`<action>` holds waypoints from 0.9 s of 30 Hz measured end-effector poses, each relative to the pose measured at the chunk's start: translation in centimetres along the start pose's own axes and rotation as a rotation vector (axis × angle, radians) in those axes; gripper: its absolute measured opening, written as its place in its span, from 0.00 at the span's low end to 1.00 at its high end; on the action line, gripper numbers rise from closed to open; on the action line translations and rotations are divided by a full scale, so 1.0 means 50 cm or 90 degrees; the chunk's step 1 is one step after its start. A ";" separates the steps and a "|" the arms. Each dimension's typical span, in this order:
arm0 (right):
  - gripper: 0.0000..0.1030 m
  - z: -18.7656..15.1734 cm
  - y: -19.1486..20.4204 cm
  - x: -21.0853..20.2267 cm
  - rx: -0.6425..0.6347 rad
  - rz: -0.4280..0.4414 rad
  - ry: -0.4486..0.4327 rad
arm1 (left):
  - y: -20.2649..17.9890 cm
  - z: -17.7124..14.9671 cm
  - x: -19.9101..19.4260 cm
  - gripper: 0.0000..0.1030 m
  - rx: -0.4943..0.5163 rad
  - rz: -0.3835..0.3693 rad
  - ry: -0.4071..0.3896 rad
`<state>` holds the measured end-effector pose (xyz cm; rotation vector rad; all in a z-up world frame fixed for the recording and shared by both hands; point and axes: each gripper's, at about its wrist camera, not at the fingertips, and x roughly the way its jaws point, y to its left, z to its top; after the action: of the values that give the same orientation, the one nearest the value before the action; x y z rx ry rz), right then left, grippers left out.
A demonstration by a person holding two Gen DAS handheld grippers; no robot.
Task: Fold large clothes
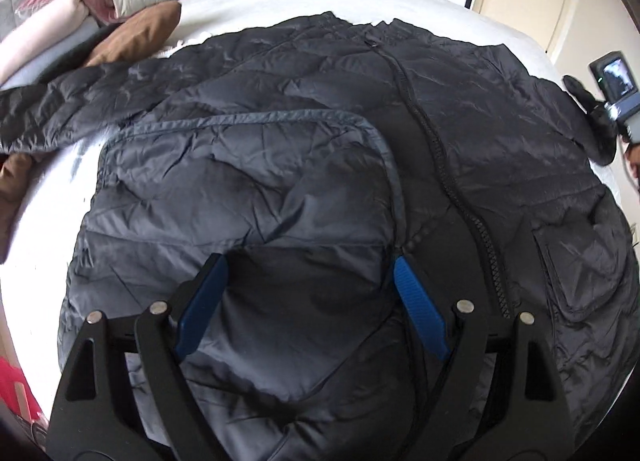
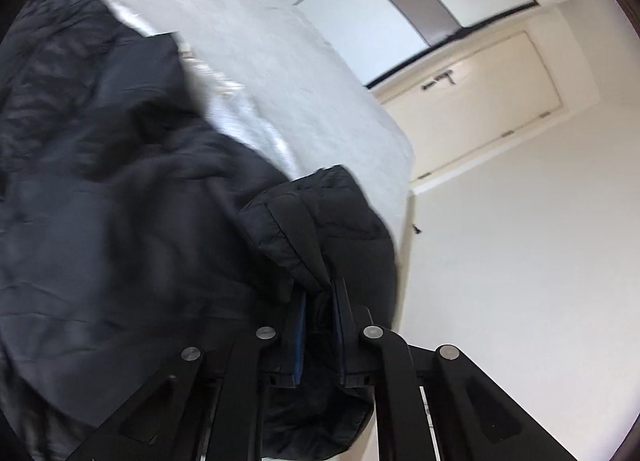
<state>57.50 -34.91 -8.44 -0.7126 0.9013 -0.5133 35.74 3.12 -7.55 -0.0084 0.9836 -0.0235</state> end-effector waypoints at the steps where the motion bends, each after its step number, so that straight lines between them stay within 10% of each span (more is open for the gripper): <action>1: 0.08 -0.007 -0.021 0.008 0.014 -0.012 0.006 | 0.001 0.000 0.002 0.83 -0.002 -0.005 0.000; 8: 0.05 -0.160 -0.231 0.103 0.137 -0.124 0.138 | 0.012 -0.008 0.016 0.83 -0.005 -0.019 0.007; 15: 0.07 -0.328 -0.238 0.159 0.233 -0.013 0.275 | 0.004 -0.013 0.031 0.88 0.007 -0.031 0.015; 19: 0.32 -0.395 -0.240 0.172 0.306 0.053 0.342 | 0.007 -0.013 0.028 0.88 0.011 -0.032 0.020; 23: 0.53 -0.381 -0.301 0.116 0.361 0.035 0.291 | 0.024 -0.005 0.011 0.88 -0.008 -0.035 0.011; 27: 0.57 -0.258 -0.298 0.005 0.376 0.137 0.174 | 0.036 0.004 0.013 0.88 -0.035 -0.043 0.009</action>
<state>45.17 -49.28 -3.00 -0.0058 1.0004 -0.6531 36.30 4.92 -8.01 -0.0922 0.9975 -0.0588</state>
